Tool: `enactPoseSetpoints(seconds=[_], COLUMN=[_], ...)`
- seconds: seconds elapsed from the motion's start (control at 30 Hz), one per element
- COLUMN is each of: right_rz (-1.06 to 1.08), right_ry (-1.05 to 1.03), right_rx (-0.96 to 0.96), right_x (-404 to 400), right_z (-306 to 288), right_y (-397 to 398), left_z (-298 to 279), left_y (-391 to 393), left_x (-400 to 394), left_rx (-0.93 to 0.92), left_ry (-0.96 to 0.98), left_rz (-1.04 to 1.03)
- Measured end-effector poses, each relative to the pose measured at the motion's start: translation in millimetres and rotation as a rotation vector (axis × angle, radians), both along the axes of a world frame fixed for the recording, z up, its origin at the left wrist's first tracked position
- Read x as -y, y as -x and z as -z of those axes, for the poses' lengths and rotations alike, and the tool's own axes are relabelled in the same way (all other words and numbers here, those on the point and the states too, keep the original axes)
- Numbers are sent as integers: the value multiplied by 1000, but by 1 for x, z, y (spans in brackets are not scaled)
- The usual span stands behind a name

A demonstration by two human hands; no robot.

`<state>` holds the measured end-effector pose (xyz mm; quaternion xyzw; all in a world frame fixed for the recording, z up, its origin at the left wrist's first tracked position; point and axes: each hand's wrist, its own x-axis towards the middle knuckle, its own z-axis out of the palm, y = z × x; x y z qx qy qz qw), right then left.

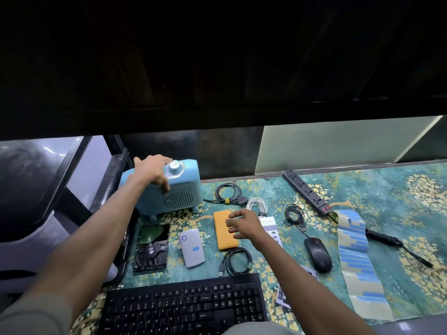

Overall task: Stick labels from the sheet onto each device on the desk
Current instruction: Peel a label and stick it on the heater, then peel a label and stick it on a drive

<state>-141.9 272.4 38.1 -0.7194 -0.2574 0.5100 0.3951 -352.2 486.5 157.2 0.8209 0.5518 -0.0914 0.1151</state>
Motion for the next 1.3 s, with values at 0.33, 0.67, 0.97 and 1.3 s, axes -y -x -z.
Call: enactPoseSetpoints(seconds=[0.33, 0.67, 0.97, 1.3], right_rz=[-8, 103, 279, 901], right_ry=[11, -64, -65, 128], right_rx=[-6, 9, 33, 354], right_x=[3, 29, 77, 208], right_z=[3, 27, 35, 48], right_y=[6, 7, -54, -218], left_z=[22, 69, 135, 162], left_y=[-6, -42, -146, -329], left_x=[10, 106, 208, 307], left_rx=[-55, 517, 848, 736], left_ry=[-231, -649, -91, 432], left_rz=[-95, 23, -35, 42])
